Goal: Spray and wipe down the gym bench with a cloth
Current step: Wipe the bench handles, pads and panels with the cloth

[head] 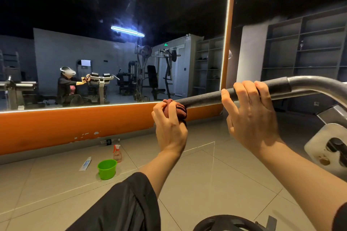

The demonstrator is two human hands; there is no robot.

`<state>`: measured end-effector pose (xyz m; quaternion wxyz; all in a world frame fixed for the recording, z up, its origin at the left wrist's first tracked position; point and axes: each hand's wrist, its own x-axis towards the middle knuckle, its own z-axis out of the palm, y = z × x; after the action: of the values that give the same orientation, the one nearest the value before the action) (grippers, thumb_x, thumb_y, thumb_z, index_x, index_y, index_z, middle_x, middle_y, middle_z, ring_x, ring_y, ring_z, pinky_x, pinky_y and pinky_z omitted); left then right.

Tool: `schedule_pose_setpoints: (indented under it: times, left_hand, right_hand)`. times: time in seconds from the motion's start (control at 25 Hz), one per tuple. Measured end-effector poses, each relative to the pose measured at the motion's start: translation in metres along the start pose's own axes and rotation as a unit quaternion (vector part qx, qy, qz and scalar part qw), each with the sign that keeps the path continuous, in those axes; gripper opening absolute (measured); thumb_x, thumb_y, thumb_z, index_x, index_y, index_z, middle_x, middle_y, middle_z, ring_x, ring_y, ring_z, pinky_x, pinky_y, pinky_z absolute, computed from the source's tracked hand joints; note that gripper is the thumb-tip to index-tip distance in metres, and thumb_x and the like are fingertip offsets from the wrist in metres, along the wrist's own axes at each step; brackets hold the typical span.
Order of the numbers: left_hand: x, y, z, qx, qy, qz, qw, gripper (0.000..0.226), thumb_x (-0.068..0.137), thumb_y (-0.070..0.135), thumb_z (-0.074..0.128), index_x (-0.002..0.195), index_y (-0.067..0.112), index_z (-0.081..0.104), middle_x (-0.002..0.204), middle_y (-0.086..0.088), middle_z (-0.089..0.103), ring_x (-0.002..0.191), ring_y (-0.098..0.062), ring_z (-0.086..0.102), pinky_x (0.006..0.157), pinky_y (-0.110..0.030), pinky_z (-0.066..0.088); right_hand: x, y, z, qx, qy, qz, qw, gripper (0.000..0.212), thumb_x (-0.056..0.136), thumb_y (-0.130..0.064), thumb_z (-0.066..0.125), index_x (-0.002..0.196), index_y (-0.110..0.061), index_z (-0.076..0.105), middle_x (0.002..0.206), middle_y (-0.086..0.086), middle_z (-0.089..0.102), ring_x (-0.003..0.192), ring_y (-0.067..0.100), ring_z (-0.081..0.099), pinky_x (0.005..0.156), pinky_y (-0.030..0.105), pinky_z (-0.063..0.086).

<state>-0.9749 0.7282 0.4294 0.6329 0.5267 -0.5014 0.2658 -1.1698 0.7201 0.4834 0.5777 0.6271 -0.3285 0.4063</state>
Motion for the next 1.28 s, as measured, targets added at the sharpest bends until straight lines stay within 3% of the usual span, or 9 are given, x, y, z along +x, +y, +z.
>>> schedule_pose_setpoints:
  times: [0.12,0.2,0.28,0.36,0.48,0.64,0.96,1.16,1.28]
  left_hand:
    - [-0.013,0.003,0.010,-0.071,-0.015,0.015,0.997,0.037,0.082,0.032,0.061,0.114,0.014,0.055,0.124,-0.008,0.036,0.107,-0.019,0.041,0.085,-0.013,0.036]
    - [-0.009,-0.003,0.013,-0.083,-0.008,-0.022,0.996,0.022,0.086,0.018,0.064,0.107,0.013,0.058,0.120,-0.011,0.040,0.105,-0.022,0.046,0.086,-0.028,0.051]
    - [-0.005,-0.006,0.011,-0.071,0.003,-0.085,0.994,0.025,0.081,0.001,0.068,0.104,0.009,0.060,0.119,-0.013,0.043,0.104,-0.021,0.046,0.085,-0.039,0.055]
    - [-0.007,-0.004,0.010,-0.081,0.014,-0.021,0.996,0.029,0.077,-0.004,0.071,0.102,0.007,0.061,0.117,-0.013,0.043,0.102,-0.020,0.047,0.085,-0.036,0.055]
    - [-0.017,0.007,0.012,-0.088,-0.039,0.133,0.986,0.046,0.072,-0.002,0.077,0.110,0.012,0.053,0.120,-0.007,0.037,0.104,-0.026,0.049,0.090,-0.024,0.047]
    - [-0.012,-0.006,0.015,-0.048,-0.004,0.043,0.998,0.064,0.062,-0.013,0.076,0.115,0.013,0.050,0.117,-0.012,0.041,0.099,-0.029,0.051,0.086,-0.028,0.050]
    - [-0.014,-0.008,0.009,-0.041,-0.043,0.208,0.976,0.057,0.074,-0.007,0.076,0.117,0.015,0.047,0.122,-0.008,0.036,0.107,-0.030,0.048,0.084,-0.033,0.055]
    - [-0.008,-0.013,0.003,-0.025,-0.004,0.099,0.995,0.067,0.061,-0.018,0.076,0.115,0.014,0.051,0.119,-0.007,0.037,0.105,-0.029,0.048,0.092,-0.026,0.043]
    - [-0.010,0.007,0.006,-0.062,-0.027,0.162,0.985,0.055,0.072,-0.009,0.075,0.113,0.014,0.048,0.120,-0.008,0.038,0.103,-0.031,0.052,0.088,-0.029,0.050]
  right_hand:
    - [-0.002,0.001,0.003,-0.011,-0.001,-0.006,1.000,0.048,0.081,-0.020,0.059,0.127,-0.008,0.052,0.125,0.024,0.054,0.117,0.041,0.047,0.110,0.051,0.024]
    - [-0.001,0.002,0.003,-0.011,-0.002,-0.007,1.000,0.048,0.082,-0.021,0.058,0.128,-0.009,0.051,0.125,0.024,0.053,0.118,0.041,0.046,0.111,0.051,0.024]
    - [-0.001,0.002,0.003,-0.009,-0.001,-0.005,1.000,0.048,0.082,-0.021,0.057,0.128,-0.009,0.050,0.126,0.024,0.052,0.118,0.041,0.045,0.111,0.051,0.024]
    - [-0.002,0.000,0.004,-0.008,0.005,-0.003,1.000,0.048,0.082,-0.021,0.058,0.127,-0.009,0.050,0.125,0.024,0.052,0.118,0.041,0.045,0.110,0.051,0.024]
    - [-0.002,-0.001,0.004,-0.008,0.004,0.001,1.000,0.049,0.082,-0.022,0.060,0.127,-0.009,0.050,0.125,0.024,0.053,0.117,0.041,0.046,0.110,0.051,0.025]
    - [-0.002,0.003,0.003,-0.014,-0.004,-0.009,1.000,0.049,0.083,-0.022,0.059,0.129,-0.009,0.050,0.126,0.024,0.053,0.119,0.041,0.046,0.110,0.051,0.025]
    - [-0.001,0.002,0.002,-0.019,-0.006,-0.009,1.000,0.049,0.082,-0.023,0.056,0.128,-0.008,0.050,0.126,0.024,0.053,0.118,0.041,0.046,0.109,0.051,0.025]
    - [0.000,0.000,0.003,-0.021,-0.010,-0.004,1.000,0.049,0.082,-0.024,0.056,0.128,-0.008,0.051,0.127,0.024,0.052,0.119,0.040,0.044,0.110,0.051,0.025]
    - [0.000,-0.001,0.001,-0.023,-0.011,0.002,1.000,0.048,0.083,-0.024,0.053,0.128,-0.008,0.050,0.127,0.024,0.052,0.119,0.040,0.044,0.110,0.051,0.024]
